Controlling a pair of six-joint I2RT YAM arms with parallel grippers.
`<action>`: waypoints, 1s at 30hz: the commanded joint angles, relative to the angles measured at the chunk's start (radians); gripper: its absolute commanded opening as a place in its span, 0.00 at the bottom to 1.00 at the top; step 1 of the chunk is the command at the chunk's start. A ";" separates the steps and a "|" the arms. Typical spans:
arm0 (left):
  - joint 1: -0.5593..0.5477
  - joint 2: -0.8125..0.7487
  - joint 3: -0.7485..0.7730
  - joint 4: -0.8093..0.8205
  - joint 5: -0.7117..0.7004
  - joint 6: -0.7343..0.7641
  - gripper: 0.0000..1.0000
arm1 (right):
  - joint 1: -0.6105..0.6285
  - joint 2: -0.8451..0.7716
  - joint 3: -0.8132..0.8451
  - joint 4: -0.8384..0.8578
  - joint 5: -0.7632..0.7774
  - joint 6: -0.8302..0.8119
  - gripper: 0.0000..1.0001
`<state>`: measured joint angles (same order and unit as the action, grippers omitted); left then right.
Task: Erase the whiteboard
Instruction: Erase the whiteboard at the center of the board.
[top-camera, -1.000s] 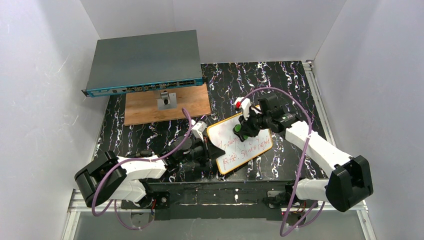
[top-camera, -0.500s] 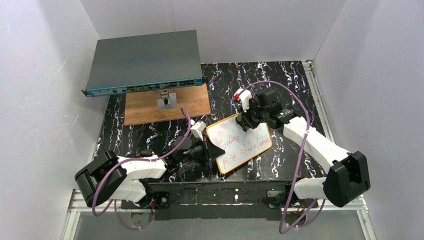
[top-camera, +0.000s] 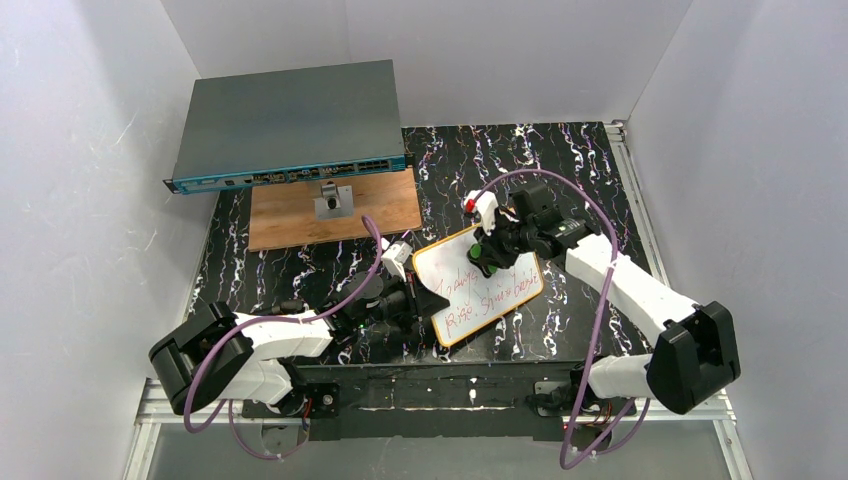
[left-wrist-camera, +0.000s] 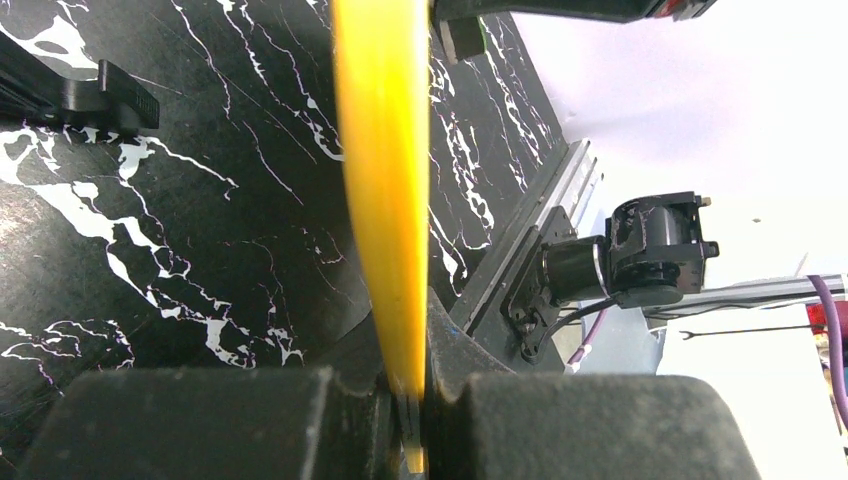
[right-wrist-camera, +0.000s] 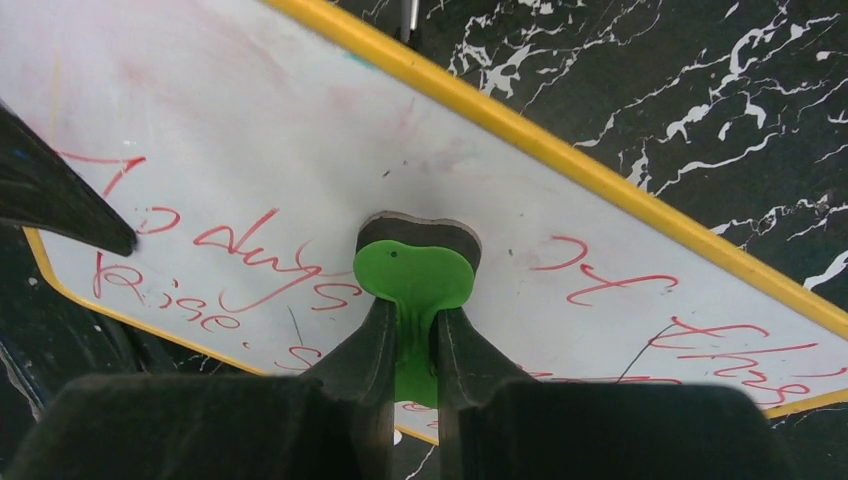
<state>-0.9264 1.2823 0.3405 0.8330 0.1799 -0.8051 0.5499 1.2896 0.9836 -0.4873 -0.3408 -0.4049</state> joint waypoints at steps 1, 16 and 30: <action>-0.022 -0.025 0.018 0.093 0.110 0.069 0.00 | -0.018 0.042 0.101 0.063 0.020 0.080 0.01; -0.022 -0.060 0.002 0.081 0.104 0.078 0.00 | -0.054 -0.025 -0.091 0.032 -0.021 -0.079 0.01; -0.022 -0.039 0.014 0.088 0.124 0.072 0.00 | -0.060 0.114 0.164 0.028 0.057 0.102 0.01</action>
<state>-0.9245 1.2724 0.3336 0.8310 0.1722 -0.8047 0.5266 1.3693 1.0939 -0.5323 -0.3679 -0.3660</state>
